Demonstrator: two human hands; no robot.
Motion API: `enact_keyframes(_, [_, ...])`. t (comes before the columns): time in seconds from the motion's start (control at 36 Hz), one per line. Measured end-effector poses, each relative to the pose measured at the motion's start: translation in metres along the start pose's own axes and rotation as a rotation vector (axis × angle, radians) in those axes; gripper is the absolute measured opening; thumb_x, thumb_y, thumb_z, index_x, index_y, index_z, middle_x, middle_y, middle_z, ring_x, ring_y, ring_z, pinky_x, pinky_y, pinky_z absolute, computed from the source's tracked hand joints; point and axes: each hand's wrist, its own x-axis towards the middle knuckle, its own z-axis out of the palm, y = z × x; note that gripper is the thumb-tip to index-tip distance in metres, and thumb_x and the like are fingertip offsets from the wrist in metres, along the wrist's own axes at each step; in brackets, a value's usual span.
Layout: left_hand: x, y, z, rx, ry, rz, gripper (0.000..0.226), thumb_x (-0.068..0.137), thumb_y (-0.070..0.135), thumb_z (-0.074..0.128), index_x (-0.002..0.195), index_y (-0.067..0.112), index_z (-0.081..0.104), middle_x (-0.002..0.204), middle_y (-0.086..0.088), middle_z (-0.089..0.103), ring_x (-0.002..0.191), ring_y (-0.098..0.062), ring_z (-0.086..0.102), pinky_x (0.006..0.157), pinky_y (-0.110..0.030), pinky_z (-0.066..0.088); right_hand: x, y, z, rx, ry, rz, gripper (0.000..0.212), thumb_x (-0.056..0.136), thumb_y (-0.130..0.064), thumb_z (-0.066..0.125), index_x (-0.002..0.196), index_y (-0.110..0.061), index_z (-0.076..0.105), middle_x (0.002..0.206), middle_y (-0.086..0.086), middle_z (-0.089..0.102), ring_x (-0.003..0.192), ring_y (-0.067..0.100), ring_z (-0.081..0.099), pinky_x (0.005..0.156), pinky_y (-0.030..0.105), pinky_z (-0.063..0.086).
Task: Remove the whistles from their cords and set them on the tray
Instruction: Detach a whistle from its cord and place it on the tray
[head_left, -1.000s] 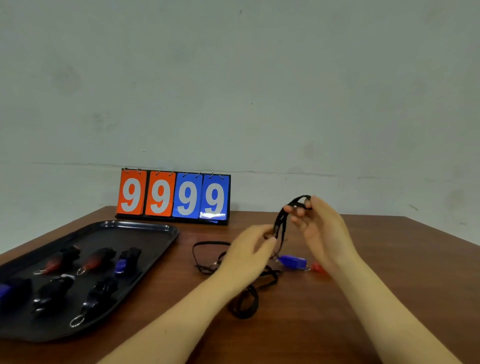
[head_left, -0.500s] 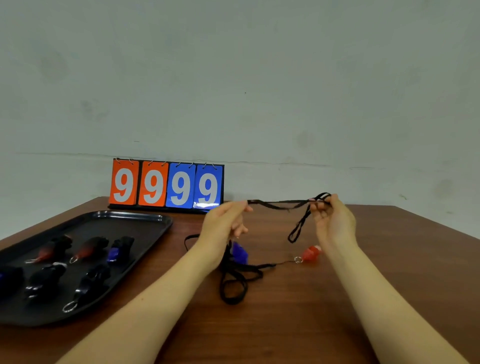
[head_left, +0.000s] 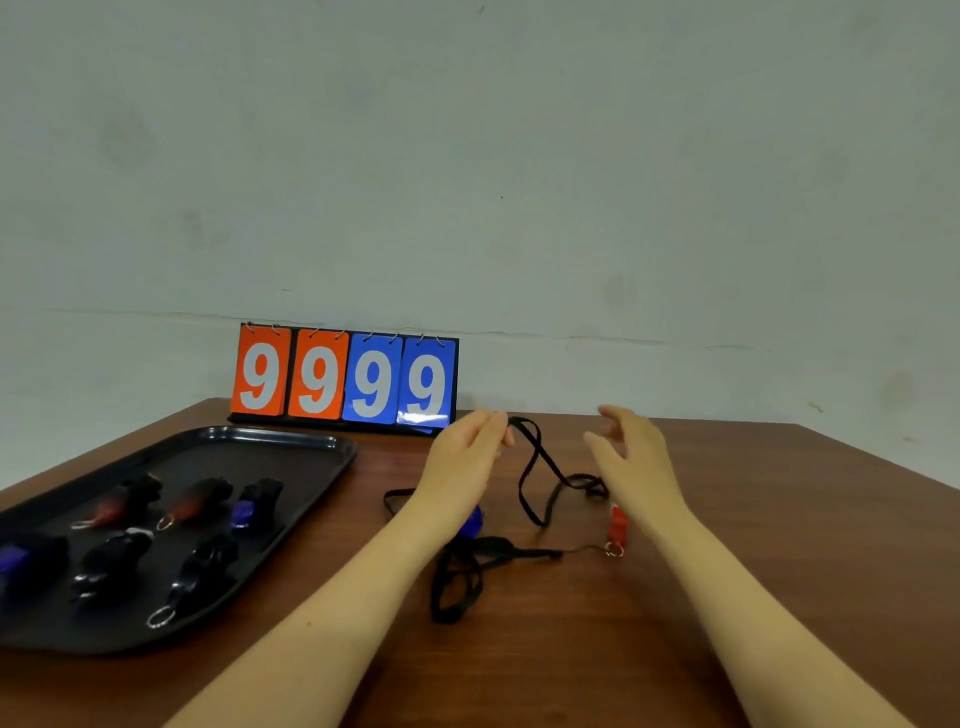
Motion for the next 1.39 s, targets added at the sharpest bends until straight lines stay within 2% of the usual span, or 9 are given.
enact_keyframes(0.14, [0.000,0.001,0.001,0.011,-0.021,0.032,0.032,0.101,0.026,0.042,0.074,0.015,0.055,0.047,0.017,0.045,0.042,0.001,0.039,0.050,-0.018,0.029,-0.020,-0.033,0.013,0.330,-0.390,-0.061,0.027,0.100,-0.029,0.046,0.122,-0.042,0.052,0.113,-0.029,0.054,0.107,-0.013,0.049,0.094,0.015,0.040])
enact_keyframes(0.22, [0.003,0.000,-0.001,0.000,-0.004,0.023,0.031,0.101,0.026,0.042,0.074,0.014,0.055,0.048,0.016,0.045,0.044,0.001,0.040,0.051,-0.018,0.030,-0.024,-0.041,0.021,0.371,-0.500,-0.069,0.022,0.102,-0.028,0.041,0.099,-0.032,0.063,0.092,-0.017,0.067,0.090,0.000,0.062,0.088,0.019,0.045])
enact_keyframes(0.39, [0.008,-0.006,-0.012,0.287,-0.060,0.112,0.035,0.099,0.032,0.046,0.070,0.020,0.060,0.055,0.012,0.048,0.053,-0.003,0.044,0.058,-0.023,0.040,-0.013,-0.034,0.013,0.995,-0.415,0.225,0.033,0.103,-0.019,0.035,0.071,-0.011,0.042,0.049,-0.006,0.027,0.041,0.009,0.024,0.042,0.021,0.026])
enact_keyframes(0.61, [0.003,-0.018,-0.018,0.694,-0.311,0.147,0.037,0.097,0.047,0.045,0.072,0.025,0.061,0.061,0.008,0.063,0.057,0.001,0.058,0.074,-0.026,0.054,0.000,-0.022,-0.008,1.462,-0.189,0.418,0.033,0.100,-0.022,0.034,0.069,-0.014,0.043,0.048,-0.007,0.024,0.038,0.007,0.019,0.041,0.022,0.010])
enact_keyframes(0.72, [0.005,-0.015,-0.014,0.516,-0.242,0.013,0.043,0.100,0.043,0.036,0.072,0.018,0.056,0.057,0.009,0.052,0.053,-0.006,0.047,0.060,-0.026,0.045,0.003,-0.014,-0.008,1.448,-0.130,0.444,0.033,0.100,-0.024,0.034,0.069,-0.014,0.043,0.048,-0.007,0.024,0.037,0.007,0.019,0.038,0.021,0.011])
enact_keyframes(0.83, [0.005,0.001,-0.005,-0.169,-0.222,-0.339,0.030,0.100,0.022,0.033,0.077,0.010,0.049,0.056,0.000,0.043,0.042,-0.011,0.034,0.041,-0.021,0.026,0.005,-0.007,-0.005,1.422,-0.086,0.486,0.031,0.098,-0.020,0.034,0.069,-0.014,0.042,0.046,-0.007,0.025,0.035,0.007,0.019,0.035,0.021,0.012])
enact_keyframes(1.03, [-0.007,0.012,0.003,-0.671,-0.194,-0.175,0.017,0.097,0.011,0.049,0.099,0.008,0.066,0.081,-0.002,0.062,0.072,-0.012,0.058,0.065,-0.026,0.048,0.004,-0.002,0.003,1.348,-0.101,0.522,0.030,0.098,-0.017,0.034,0.070,-0.012,0.043,0.044,-0.006,0.027,0.032,0.007,0.020,0.031,0.020,0.013])
enact_keyframes(1.25, [0.004,0.003,-0.004,-0.953,0.060,-0.258,0.011,0.094,0.009,0.057,0.104,0.008,0.062,0.109,-0.011,0.067,0.107,-0.021,0.064,0.087,-0.031,0.053,-0.004,-0.016,0.026,0.681,-0.264,0.505,0.022,0.097,-0.014,0.044,0.078,-0.011,0.054,0.045,-0.007,0.031,0.034,0.007,0.021,0.034,0.018,0.015])
enact_keyframes(1.39, [0.007,-0.004,-0.009,-0.998,0.223,-0.342,0.011,0.091,0.003,0.060,0.102,0.003,0.060,0.115,-0.018,0.063,0.111,-0.025,0.063,0.080,-0.030,0.055,-0.030,-0.028,0.032,0.125,-0.426,-0.007,0.022,0.097,-0.022,0.051,0.080,-0.023,0.064,0.072,-0.010,0.061,0.067,0.001,0.056,0.065,0.018,0.039])
